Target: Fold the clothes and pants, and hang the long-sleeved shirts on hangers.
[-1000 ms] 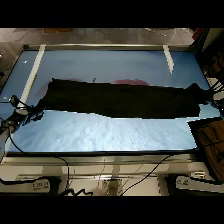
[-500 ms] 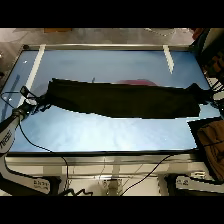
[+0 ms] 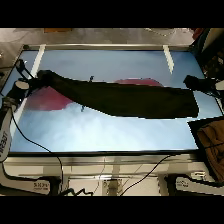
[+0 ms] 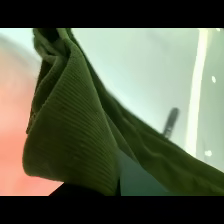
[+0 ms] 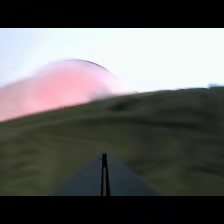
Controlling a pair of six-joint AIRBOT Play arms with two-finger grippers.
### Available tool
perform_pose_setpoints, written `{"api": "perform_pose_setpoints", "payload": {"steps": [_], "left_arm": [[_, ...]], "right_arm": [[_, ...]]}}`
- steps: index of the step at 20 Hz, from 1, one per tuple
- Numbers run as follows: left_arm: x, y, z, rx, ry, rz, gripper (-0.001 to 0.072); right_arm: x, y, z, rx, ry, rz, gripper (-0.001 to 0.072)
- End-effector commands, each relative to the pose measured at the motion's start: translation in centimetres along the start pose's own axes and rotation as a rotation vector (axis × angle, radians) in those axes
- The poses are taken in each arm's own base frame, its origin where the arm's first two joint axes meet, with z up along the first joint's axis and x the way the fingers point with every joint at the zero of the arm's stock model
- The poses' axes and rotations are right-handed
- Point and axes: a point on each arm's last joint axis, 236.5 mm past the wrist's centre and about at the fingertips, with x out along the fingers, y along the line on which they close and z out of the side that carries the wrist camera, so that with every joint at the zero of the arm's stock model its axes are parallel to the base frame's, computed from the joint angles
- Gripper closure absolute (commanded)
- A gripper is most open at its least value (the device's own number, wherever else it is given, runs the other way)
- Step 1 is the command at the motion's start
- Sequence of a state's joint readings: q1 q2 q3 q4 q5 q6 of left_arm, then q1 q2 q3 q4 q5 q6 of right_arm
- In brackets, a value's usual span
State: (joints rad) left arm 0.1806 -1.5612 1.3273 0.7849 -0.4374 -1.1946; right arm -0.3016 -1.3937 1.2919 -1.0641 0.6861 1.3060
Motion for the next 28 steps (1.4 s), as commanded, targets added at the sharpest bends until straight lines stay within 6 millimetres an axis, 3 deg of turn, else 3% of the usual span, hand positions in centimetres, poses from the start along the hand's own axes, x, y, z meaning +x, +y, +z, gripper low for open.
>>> {"api": "perform_pose_setpoints", "payload": {"steps": [1, 5, 8, 12, 17, 19, 22, 25, 28], "left_arm": [[-5.3, -5.9, 2.5, 0.233, -0.009, -0.117, 0.069], [-11.9, -10.5, 4.3, 0.308, -0.046, -0.202, 0.069], [-14.6, -12.2, 4.8, 0.352, -0.064, -0.231, 0.069], [-14.5, -12.0, 4.1, 0.368, -0.034, -0.228, 0.069], [-13.9, -11.7, 3.5, 0.366, -0.012, -0.226, 0.0689], [-13.9, -11.8, 3.6, 0.359, -0.014, -0.233, 0.0689], [-13.8, -11.8, 3.4, 0.358, -0.01, -0.232, 0.0689], [-13.6, -12.8, 2.8, 0.368, 0.002, -0.253, 0.0689], [-12.3, -15.8, -0.2, 0.398, 0.067, -0.319, 0.0689]], "right_arm": [[1.1, 9.2, 0.4, -0.052, -0.039, 0.139, 0.0686], [4.5, 21.4, -5.9, -0.108, 0.051, 0.3, 0.0687], [6.6, 30.6, -11.8, -0.147, 0.169, 0.417, 0.0687], [6.1, 42.0, -20.4, -0.281, 0.324, 0.576, 0.0687], [4.0, 50.6, -30.3, -0.307, 0.447, 0.68, 0.0688], [3.1, 52.2, -33.2, -0.345, 0.479, 0.705, 0.0688], [3.1, 52.0, -33.6, -0.379, 0.477, 0.696, 0.0687], [5.3, 48.9, -30.8, -0.399, 0.466, 0.626, 0.0686], [7.5, 44.5, -25.4, -0.345, 0.446, 0.553, 0.0685]]}}
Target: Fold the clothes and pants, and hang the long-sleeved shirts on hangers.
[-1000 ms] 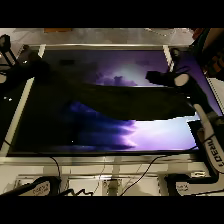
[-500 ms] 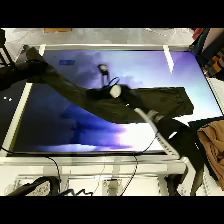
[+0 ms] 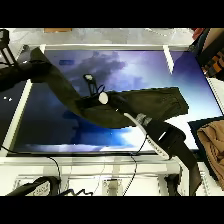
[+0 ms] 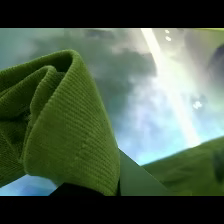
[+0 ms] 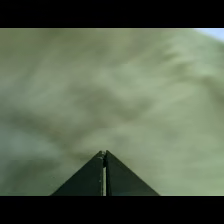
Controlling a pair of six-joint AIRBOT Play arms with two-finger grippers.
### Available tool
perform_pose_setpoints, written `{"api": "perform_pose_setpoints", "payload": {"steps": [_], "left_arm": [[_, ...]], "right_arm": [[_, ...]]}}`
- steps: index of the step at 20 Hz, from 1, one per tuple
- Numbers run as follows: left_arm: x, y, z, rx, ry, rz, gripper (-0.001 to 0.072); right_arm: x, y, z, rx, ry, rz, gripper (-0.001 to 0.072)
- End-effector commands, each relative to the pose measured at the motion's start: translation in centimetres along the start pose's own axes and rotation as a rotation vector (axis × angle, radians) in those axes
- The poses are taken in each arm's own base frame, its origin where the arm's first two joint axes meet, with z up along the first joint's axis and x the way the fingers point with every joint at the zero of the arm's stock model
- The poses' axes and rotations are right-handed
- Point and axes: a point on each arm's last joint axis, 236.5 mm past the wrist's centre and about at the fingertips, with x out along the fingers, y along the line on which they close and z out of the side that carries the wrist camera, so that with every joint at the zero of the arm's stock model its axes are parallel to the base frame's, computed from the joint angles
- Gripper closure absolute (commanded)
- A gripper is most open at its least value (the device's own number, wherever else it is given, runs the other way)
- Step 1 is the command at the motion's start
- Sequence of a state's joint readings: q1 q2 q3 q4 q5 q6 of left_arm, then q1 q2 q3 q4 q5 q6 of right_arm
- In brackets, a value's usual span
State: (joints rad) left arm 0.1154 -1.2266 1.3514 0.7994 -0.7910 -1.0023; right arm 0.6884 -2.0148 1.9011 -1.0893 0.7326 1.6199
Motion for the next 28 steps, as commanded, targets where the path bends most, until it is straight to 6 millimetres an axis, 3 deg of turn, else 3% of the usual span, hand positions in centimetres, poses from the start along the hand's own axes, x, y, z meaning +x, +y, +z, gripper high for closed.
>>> {"api": "perform_pose_setpoints", "payload": {"steps": [1, 4, 7, 10, 11, 12, 13, 14, 17, 18, 20, 22, 26, 28], "left_arm": [[2.7, -3.9, -2.6, 0.021, 0.081, -0.092, 0.0689], [7.2, -9.4, -8.7, 0.039, 0.249, -0.223, 0.0689], [11.1, -15.4, -15.9, 0.066, 0.414, -0.336, 0.0689], [12.3, -21.3, -22.2, 0.107, 0.545, -0.429, 0.0644], [12.2, -22.7, -23.4, 0.132, 0.564, -0.454, 0.048], [12.1, -23.8, -24.0, 0.145, 0.575, -0.471, 0.0096], [11.9, -24.2, -24.2, 0.152, 0.577, -0.478, 0.0016], [11.8, -24.3, -23.9, 0.153, 0.571, -0.479, 0.0015], [11.6, -20.8, -20.9, 0.154, 0.52, -0.416, 0.0054], [11.2, -18.6, -19.4, 0.147, 0.498, -0.38, 0.0093], [9.9, -14.0, -17.0, 0.108, 0.479, -0.318, 0.0093], [7.8, -8.8, -15.9, 0.037, 0.508, -0.268, 0.0101], [4.0, 0.7, -17.7, -0.201, 0.589, -0.162, 0.0106], [3.5, 2.8, -20.7, -0.331, 0.605, -0.138, 0.0105]], "right_arm": [[-3.5, -6.1, 2.8, 0.056, -0.014, -0.075, 0.0685], [-8.9, -12.0, 5.8, 0.134, -0.053, -0.135, 0.0685], [-14.8, -17.1, 7.7, 0.209, -0.084, -0.191, 0.0685], [-19.9, -21.0, 8.5, 0.27, -0.113, -0.237, 0.0685], [-21.3, -22.0, 8.6, 0.286, -0.12, -0.248, 0.0685], [-22.6, -22.9, 8.6, 0.301, -0.126, -0.26, 0.0685], [-23.6, -23.6, 8.5, 0.315, -0.129, -0.27, 0.0685], [-24.4, -24.2, 8.5, 0.325, -0.13, -0.277, 0.0685], [-25.8, -25.4, 7.6, 0.351, -0.104, -0.293, 0.0685], [-26.0, -25.7, 7.2, 0.352, -0.091, -0.303, 0.0685], [-25.9, -25.7, 6.8, 0.325, -0.068, -0.304, 0.0685], [-25.9, -25.6, 6.6, 0.312, -0.057, -0.303, 0.0685], [-25.9, -25.6, 6.6, 0.311, -0.06, -0.304, 0.0684], [-25.9, -25.7, 6.7, 0.31, -0.064, -0.306, 0.0685]]}}
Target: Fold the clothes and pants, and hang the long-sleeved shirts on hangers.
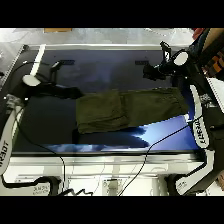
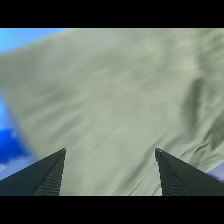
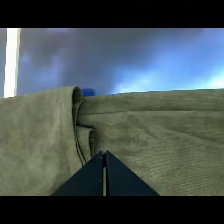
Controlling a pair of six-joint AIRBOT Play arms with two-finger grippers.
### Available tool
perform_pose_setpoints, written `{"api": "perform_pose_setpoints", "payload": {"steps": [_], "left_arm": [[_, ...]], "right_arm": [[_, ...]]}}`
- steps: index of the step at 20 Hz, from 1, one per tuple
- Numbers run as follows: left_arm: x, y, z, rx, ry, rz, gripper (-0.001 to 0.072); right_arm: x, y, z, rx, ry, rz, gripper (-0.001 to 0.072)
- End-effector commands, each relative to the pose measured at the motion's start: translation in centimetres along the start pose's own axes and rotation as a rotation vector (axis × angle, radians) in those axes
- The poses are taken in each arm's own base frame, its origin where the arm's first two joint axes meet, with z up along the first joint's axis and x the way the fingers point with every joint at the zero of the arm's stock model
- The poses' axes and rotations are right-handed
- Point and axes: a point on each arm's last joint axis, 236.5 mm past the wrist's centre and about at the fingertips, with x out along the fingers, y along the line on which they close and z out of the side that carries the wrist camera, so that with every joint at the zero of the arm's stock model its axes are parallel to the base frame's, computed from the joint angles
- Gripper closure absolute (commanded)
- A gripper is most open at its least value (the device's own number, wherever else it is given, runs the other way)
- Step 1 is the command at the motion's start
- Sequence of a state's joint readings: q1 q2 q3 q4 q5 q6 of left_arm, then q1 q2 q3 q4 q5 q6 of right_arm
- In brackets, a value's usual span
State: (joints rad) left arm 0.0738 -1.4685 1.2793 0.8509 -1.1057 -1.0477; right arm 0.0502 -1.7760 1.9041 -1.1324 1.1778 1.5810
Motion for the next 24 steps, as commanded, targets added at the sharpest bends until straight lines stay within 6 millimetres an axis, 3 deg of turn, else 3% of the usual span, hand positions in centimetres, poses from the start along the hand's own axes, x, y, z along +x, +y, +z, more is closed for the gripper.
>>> {"api": "perform_pose_setpoints", "payload": {"steps": [1, 4, 7, 16, 17, 18, 20, 24], "left_arm": [[-0.2, 4.6, -4.2, -0.243, 0.013, -0.027, 0.0105], [3.1, 6.9, -7.7, -0.382, -0.019, 0.025, 0.0104], [5.3, 6.8, -9.4, -0.426, -0.029, 0.044, 0.0104], [10.6, 2.9, -9.4, -0.378, -0.018, -0.02, 0.0123], [10.7, 2.5, -9.4, -0.372, -0.017, -0.026, 0.0264], [10.7, 2.4, -9.2, -0.367, -0.02, -0.028, 0.0454], [10.4, 2.2, -8.3, -0.355, -0.031, -0.036, 0.0691], [8.2, 0.6, -5.8, -0.264, -0.027, -0.089, 0.069]], "right_arm": [[-0.1, -0.1, 0.1, -0.005, -0.004, -0.003, 0.0684], [-0.1, -0.1, 0.3, -0.004, -0.014, -0.002, 0.0685], [-0.1, -0.1, 0.5, -0.004, -0.022, -0.002, 0.0685], [0.0, 0.1, 0.5, -0.005, -0.022, 0.002, 0.0684], [0.0, 0.1, 0.5, -0.005, -0.022, 0.002, 0.0685], [0.0, 0.2, 0.4, -0.005, -0.019, 0.003, 0.0684], [0.1, 0.4, 0.0, -0.01, -0.004, 0.004, 0.0684], [1.1, 1.9, -1.9, -0.126, 0.058, 0.02, 0.0685]]}}
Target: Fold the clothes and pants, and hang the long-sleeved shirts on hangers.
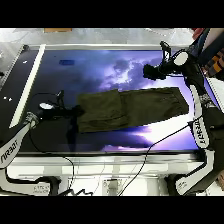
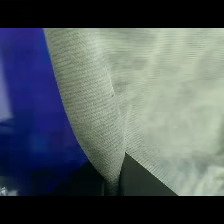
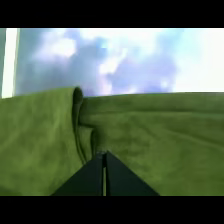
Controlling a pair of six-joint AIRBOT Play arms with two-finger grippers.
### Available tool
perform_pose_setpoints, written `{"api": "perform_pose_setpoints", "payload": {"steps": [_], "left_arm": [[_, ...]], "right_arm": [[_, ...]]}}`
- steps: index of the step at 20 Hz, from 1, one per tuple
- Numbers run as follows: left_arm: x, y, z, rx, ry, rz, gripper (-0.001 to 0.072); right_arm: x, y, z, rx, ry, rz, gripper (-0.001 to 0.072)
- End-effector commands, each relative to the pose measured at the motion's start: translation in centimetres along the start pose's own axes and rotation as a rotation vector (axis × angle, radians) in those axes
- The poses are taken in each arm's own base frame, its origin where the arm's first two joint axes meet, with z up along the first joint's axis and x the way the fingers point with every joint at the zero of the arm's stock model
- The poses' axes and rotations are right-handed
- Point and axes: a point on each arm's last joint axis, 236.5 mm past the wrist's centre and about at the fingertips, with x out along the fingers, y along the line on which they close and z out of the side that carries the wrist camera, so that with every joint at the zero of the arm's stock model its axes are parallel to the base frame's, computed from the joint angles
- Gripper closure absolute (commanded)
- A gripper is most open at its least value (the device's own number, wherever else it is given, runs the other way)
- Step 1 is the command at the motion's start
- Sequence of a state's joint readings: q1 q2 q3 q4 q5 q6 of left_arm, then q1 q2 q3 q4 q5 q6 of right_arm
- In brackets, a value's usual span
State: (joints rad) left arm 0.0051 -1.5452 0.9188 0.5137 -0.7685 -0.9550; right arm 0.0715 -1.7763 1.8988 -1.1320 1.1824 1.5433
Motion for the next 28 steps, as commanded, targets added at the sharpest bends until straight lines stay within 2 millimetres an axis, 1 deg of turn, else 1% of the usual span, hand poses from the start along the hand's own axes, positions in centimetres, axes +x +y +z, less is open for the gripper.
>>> {"api": "perform_pose_setpoints", "payload": {"steps": [1, 3, 5, 7, 9, 10, 11, 13, 15, 17, 18, 19, 20, 21, 22, 24, 25, 27, 28], "left_arm": [[-1.9, -2.1, 0.9, 0.116, 0.045, -0.034, 0.069], [-4.4, -3.0, 1.2, 0.225, 0.093, -0.018, 0.069], [-7.6, -3.8, 2.1, 0.311, 0.099, 0.006, 0.069], [-11.2, -4.6, 3.7, 0.342, 0.039, 0.06, 0.069], [-15.0, -5.2, 5.1, 0.394, -0.04, 0.137, 0.069], [-16.7, -5.4, 5.5, 0.427, -0.072, 0.181, 0.069], [-18.5, -5.4, 5.7, 0.472, -0.1, 0.233, 0.069], [-21.7, -5.0, 5.9, 0.534, -0.144, 0.341, 0.069], [-24.4, -4.9, 6.1, 0.546, -0.192, 0.411, 0.069], [-26.0, -5.7, 6.1, 0.56, -0.236, 0.424, 0.069], [-26.4, -6.1, 6.1, 0.567, -0.25, 0.425, 0.069], [-26.5, -6.2, 6.1, 0.569, -0.254, 0.424, 0.069], [-26.2, -6.7, 6.0, 0.564, -0.257, 0.4, 0.069], [-25.9, -7.3, 6.0, 0.553, -0.261, 0.368, 0.069], [-25.5, -8.1, 6.0, 0.539, -0.268, 0.325, 0.0689], [-24.7, -10.0, 6.0, 0.506, -0.284, 0.226, 0.0689], [-24.1, -11.0, 5.9, 0.492, -0.284, 0.175, 0.069], [-22.4, -12.4, 5.3, 0.497, -0.249, 0.115, 0.069], [-21.0, -13.3, 4.7, 0.509, -0.216, 0.087, 0.069]], "right_arm": [[1.1, 1.7, -1.7, -0.098, 0.057, 0.018, 0.0685], [2.2, 3.3, -2.6, -0.123, 0.083, 0.034, 0.0685], [4.1, 4.9, -3.8, -0.149, 0.113, 0.05, 0.0685], [6.8, 6.7, -5.6, -0.174, 0.156, 0.068, 0.0685], [10.1, 9.1, -8.7, -0.19, 0.224, 0.097, 0.0685], [11.8, 11.1, -10.6, -0.165, 0.264, 0.137, 0.0686], [13.1, 13.7, -12.6, -0.137, 0.301, 0.192, 0.0686], [15.4, 20.1, -17.1, -0.105, 0.374, 0.326, 0.0686], [17.3, 25.1, -20.8, -0.131, 0.385, 0.382, 0.0686], [18.3, 29.0, -23.7, -0.181, 0.363, 0.411, 0.0686], [18.4, 30.5, -24.5, -0.207, 0.346, 0.42, 0.0686], [18.5, 31.4, -25.0, -0.232, 0.328, 0.423, 0.0686], [18.5, 31.9, -25.3, -0.26, 0.32, 0.418, 0.0686], [18.5, 31.6, -25.1, -0.286, 0.311, 0.403, 0.0686], [18.4, 30.8, -24.8, -0.31, 0.309, 0.379, 0.0686], [18.1, 27.5, -23.1, -0.359, 0.317, 0.3, 0.0685], [17.7, 25.2, -21.9, -0.37, 0.326, 0.254, 0.0685], [16.1, 20.6, -18.6, -0.352, 0.33, 0.179, 0.0685], [15.1, 18.5, -16.9, -0.327, 0.324, 0.155, 0.0685]]}}
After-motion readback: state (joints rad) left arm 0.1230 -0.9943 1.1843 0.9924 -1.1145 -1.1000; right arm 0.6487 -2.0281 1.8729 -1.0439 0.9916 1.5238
